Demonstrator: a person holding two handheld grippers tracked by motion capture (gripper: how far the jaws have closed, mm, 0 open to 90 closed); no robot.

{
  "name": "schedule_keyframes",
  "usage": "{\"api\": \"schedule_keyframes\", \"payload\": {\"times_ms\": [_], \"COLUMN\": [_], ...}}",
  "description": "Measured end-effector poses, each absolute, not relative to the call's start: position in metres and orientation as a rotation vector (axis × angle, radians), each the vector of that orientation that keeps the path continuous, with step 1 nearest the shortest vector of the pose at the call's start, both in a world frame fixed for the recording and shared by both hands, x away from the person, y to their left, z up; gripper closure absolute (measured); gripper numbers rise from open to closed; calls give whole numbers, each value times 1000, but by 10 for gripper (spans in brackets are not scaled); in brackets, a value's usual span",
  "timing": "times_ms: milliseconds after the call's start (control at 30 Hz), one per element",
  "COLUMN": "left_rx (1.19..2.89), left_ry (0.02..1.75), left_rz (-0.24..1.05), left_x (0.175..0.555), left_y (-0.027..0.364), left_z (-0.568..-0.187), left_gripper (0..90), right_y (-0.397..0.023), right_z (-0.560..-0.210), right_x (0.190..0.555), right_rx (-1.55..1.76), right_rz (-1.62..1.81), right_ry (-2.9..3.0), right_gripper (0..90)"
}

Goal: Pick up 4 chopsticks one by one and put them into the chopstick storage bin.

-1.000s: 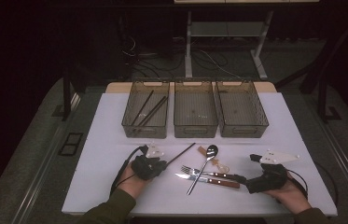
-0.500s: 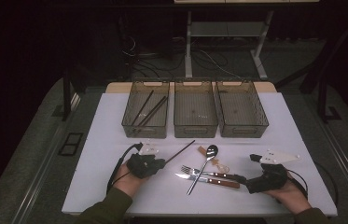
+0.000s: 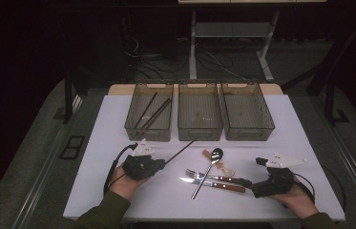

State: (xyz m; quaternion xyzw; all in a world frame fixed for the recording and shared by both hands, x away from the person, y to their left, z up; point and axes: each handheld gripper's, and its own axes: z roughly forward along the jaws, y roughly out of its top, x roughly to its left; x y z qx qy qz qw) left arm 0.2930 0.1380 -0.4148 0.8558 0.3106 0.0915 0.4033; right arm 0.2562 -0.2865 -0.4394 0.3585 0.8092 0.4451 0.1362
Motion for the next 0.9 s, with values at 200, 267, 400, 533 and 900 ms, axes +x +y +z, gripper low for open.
{"api": "schedule_keyframes", "payload": {"times_ms": [200, 267, 400, 533, 900], "left_rx": [2126, 2112, 2095, 2077, 2027], "left_ry": [797, 806, 816, 827, 858], "left_rz": [243, 245, 255, 263, 279], "left_x": [294, 295, 296, 299, 305], "left_y": [146, 149, 155, 160, 173], "left_z": [-411, -410, -407, -405, -400], "left_gripper": [845, 845, 845, 845, 845], "right_y": [-287, -287, -287, -286, -287], "right_z": [-439, -439, -439, -439, -440], "right_x": [256, 256, 256, 256, 257], "right_rx": [1038, 1036, 1035, 1038, 1042], "right_rz": [1290, 1291, 1293, 1290, 1287], "right_ry": [2342, 2343, 2342, 2343, 2342], "right_gripper": [8, 8, 8, 8, 8]}}
